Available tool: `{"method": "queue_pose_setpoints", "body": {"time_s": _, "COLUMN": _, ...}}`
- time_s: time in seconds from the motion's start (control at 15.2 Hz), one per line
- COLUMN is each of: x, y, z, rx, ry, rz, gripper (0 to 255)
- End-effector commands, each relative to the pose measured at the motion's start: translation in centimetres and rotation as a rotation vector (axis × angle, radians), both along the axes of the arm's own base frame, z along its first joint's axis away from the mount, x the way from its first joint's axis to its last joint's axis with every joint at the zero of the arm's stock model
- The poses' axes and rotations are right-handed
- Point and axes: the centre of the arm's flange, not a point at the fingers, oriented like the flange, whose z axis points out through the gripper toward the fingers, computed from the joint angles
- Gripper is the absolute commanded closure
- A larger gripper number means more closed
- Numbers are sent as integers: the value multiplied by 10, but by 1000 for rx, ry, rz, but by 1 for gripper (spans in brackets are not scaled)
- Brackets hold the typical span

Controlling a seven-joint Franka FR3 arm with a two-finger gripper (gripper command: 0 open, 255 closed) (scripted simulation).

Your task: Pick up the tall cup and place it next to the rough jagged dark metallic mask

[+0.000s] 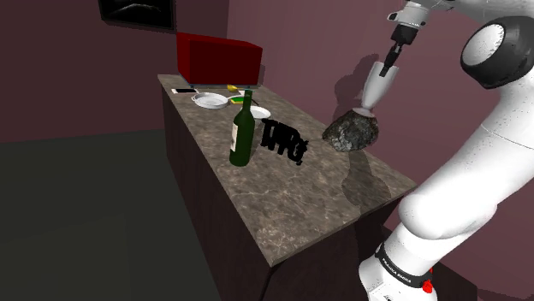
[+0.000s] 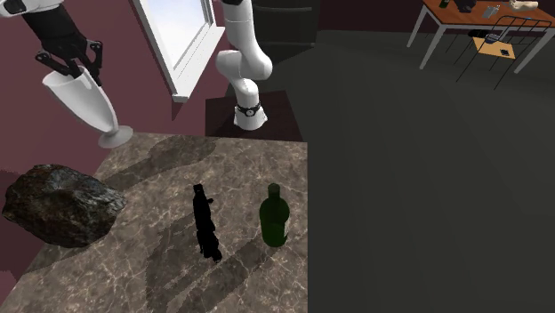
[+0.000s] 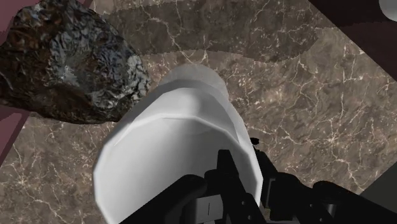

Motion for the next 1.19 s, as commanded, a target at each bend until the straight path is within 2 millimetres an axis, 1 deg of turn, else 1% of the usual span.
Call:
{"method": "queue_pose_setpoints", "body": {"time_s": 0.0, "x": -18, "y": -22, "z": 5, "rx": -1, "ry": -1, "rz": 2, "gripper": 255}}
{"method": "queue_pose_setpoints", "body": {"time_s": 0.99, "x": -141, "y": -178, "z": 5, "rx": -1, "ry": -1, "rz": 2, "gripper": 255}}
{"method": "queue_pose_setpoints", "body": {"time_s": 1.12, "x": -141, "y": -178, "z": -5, "rx": -1, "ry": -1, "rz": 2, "gripper": 255}}
